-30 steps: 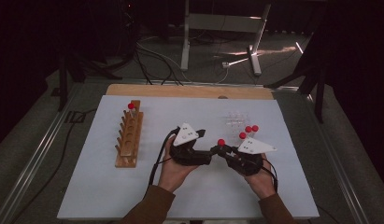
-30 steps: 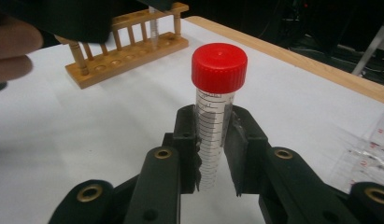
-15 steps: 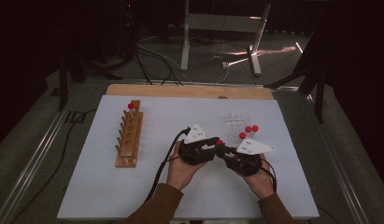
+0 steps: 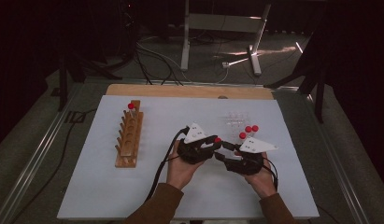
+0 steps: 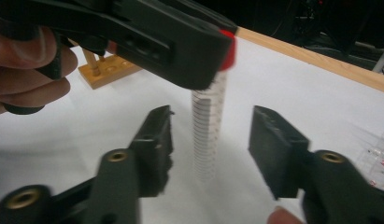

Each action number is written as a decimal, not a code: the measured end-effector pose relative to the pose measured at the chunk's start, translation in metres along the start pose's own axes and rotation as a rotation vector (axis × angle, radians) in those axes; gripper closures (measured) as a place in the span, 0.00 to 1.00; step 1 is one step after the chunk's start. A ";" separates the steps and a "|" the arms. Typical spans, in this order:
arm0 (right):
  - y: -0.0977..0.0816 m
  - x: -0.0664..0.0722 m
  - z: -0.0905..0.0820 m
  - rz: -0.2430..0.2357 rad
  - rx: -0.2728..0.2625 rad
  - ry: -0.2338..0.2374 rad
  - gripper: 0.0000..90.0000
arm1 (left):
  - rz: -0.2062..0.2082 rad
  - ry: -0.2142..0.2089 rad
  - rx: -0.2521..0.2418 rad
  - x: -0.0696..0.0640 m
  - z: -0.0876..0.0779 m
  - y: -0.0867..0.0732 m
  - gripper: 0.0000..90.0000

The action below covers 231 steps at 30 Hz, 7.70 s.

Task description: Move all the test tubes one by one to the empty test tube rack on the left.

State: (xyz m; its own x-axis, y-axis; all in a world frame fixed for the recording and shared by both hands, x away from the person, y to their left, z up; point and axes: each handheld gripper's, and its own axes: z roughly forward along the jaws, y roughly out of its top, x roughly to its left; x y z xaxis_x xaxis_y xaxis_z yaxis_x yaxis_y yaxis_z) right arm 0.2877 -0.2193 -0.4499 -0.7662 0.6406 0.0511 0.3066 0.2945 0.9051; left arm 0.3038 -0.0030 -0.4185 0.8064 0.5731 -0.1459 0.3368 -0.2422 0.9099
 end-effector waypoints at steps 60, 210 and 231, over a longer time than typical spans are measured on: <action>-0.001 -0.036 -0.044 0.104 -0.146 -0.182 0.00 | -0.082 0.271 -0.128 0.088 -0.085 0.029 0.79; -0.013 -0.065 -0.052 0.160 -0.120 -0.327 0.05 | -0.243 0.482 -0.165 0.130 -0.148 -0.051 0.01; -0.036 -0.084 -0.040 0.149 -0.054 -0.427 0.66 | -0.215 0.443 -0.170 0.113 -0.149 -0.061 0.01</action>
State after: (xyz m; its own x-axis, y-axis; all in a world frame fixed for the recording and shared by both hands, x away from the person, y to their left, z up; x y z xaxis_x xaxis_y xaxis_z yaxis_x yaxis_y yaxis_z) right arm 0.3186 -0.3120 -0.4702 -0.4105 0.9118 0.0143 0.3573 0.1464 0.9224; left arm 0.3015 0.1932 -0.4330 0.4321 0.8813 -0.1914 0.3584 0.0270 0.9332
